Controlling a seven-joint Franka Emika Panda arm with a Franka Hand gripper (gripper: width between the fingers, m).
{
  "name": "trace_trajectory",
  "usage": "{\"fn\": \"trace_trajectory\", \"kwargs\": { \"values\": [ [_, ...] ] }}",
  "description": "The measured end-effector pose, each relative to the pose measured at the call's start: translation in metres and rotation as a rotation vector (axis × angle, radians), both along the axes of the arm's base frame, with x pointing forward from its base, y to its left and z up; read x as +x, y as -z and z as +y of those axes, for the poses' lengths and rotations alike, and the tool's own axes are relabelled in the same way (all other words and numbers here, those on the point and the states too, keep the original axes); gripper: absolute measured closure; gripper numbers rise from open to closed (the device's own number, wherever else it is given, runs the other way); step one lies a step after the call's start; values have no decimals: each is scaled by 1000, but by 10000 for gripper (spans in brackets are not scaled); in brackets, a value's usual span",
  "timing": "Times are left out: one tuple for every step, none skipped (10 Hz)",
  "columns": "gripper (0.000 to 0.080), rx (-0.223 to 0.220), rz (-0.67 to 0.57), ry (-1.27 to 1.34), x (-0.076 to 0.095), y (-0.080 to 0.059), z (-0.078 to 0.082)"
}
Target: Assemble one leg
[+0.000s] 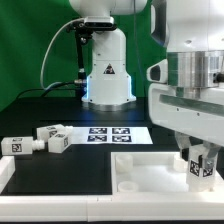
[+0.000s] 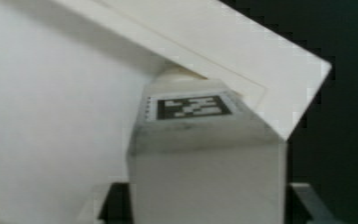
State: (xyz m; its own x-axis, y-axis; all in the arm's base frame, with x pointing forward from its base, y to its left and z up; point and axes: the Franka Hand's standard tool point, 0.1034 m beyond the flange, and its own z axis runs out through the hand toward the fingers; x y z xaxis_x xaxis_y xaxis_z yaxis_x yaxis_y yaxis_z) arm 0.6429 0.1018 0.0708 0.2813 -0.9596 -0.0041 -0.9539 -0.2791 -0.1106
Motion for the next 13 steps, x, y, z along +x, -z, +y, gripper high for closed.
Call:
{"fn": "trace_trajectory", "kwargs": {
  "values": [
    [512,17,6,111,-1,0,-1],
    [512,31,11,219,-2,0,-2],
    [512,40,14,284,-2,0,-3],
    [512,41,15,286,-2,0,-4],
    [512,41,15,279,-2,0,-3],
    [512,40,15,274,-2,1,-3],
    [323,25,9,151,-2,1,-2],
    [209,11,5,-18,-2,0,2],
    [209,2,6,-154,-3,1,6],
    [162,-8,2,-255,-4,1,6],
    [153,-15,-2,-313,-3,1,5],
    [153,-22,-6,-386,-3,1,5],
    [151,-31,-9,-466,-3,1,5]
  ]
}}
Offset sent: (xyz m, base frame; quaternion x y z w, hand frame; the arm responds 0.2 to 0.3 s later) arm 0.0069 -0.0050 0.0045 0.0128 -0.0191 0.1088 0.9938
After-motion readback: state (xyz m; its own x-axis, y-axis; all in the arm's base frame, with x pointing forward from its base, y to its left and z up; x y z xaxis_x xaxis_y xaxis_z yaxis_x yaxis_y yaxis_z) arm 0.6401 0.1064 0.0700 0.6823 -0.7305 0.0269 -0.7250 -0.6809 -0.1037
